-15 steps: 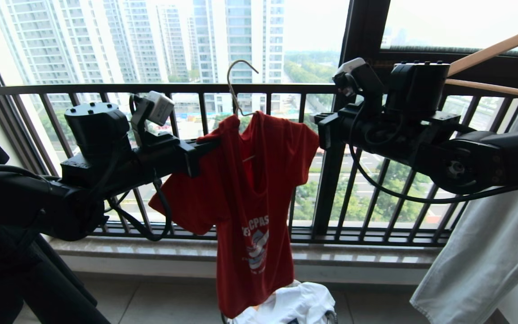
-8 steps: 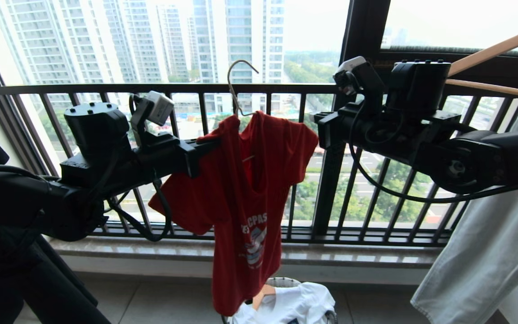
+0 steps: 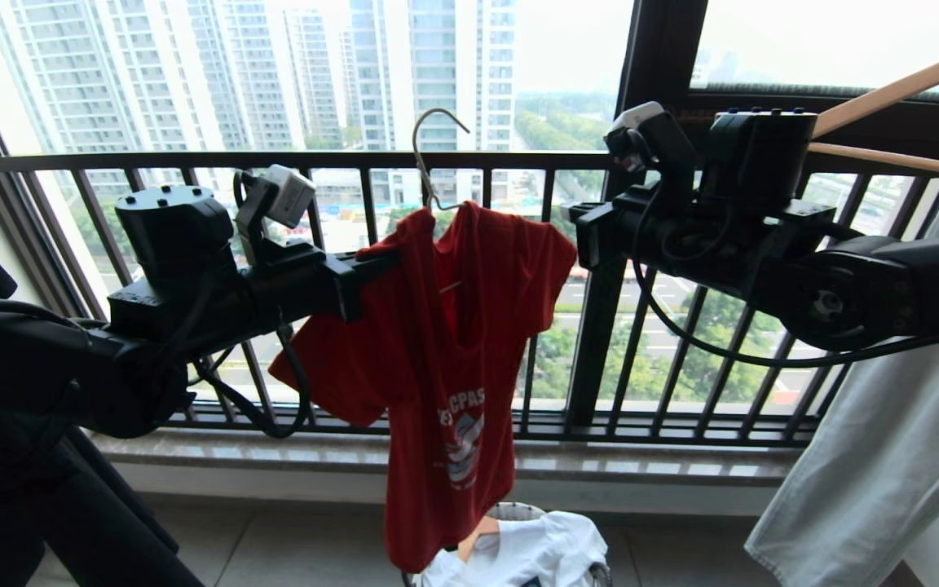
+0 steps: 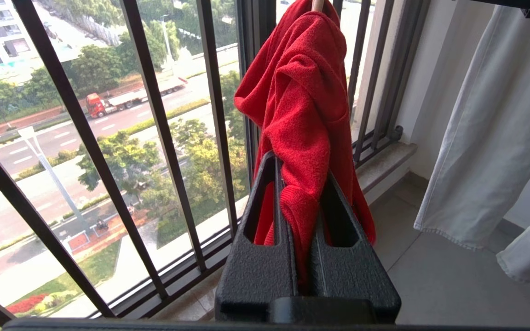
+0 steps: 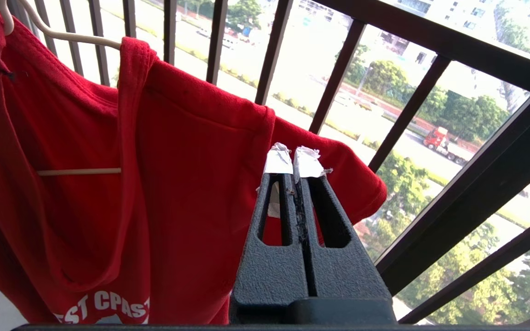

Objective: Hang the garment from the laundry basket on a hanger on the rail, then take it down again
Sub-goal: Hang the clothes rack on the clothesline

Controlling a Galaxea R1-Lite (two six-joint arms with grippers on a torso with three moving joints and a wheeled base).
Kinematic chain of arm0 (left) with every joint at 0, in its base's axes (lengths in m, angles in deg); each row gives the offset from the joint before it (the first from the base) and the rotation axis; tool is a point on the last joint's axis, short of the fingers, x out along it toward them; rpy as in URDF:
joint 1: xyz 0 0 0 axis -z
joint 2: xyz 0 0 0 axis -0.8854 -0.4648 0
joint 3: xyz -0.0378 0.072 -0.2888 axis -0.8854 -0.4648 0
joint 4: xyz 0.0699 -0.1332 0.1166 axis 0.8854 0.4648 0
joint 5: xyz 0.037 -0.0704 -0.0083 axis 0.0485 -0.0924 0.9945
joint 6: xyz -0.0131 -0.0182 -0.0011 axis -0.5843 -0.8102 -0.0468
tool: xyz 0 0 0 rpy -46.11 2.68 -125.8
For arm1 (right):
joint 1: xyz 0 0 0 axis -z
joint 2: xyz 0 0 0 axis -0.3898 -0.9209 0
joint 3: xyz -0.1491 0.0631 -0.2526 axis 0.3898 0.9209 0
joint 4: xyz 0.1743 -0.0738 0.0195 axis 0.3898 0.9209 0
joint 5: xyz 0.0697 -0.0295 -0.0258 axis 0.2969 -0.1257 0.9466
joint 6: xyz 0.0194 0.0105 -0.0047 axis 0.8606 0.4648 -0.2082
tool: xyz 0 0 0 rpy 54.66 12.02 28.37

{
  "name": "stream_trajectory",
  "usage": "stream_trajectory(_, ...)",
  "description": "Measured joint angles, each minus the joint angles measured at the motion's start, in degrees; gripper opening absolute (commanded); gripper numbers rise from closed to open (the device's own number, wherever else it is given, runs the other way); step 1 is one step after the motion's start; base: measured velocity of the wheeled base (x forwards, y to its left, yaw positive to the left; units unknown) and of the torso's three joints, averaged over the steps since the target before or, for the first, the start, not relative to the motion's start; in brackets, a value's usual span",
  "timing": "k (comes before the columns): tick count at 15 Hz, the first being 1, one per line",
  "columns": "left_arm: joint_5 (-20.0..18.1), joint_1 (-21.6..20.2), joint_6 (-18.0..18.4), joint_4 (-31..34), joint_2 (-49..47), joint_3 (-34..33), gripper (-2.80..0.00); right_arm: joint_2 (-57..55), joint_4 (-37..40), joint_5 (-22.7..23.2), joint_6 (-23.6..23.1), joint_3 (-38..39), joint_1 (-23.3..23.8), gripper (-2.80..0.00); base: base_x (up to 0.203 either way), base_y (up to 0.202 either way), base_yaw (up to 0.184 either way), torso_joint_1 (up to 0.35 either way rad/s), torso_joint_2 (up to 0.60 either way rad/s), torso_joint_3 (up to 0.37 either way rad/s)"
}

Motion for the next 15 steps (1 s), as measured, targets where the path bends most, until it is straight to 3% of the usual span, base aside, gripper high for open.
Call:
stream_trajectory(12, -0.10, 0.17, -0.02, 0.02, 2.23, -2.57, -2.80, 0.00, 0.00, -0.20, 0.05, 0.00, 0.05, -2.80, 0.000, 0.000, 0.000, 0.000, 0.00, 0.000)
stream_trajectory(15, 0.00, 0.05, -0.61, 0.00, 4.06, -4.75, -2.80, -0.32, 0.05, -0.83, 2.82, 0.27, 0.13, -2.80, 0.000, 0.000, 0.000, 0.000, 0.00, 0.000)
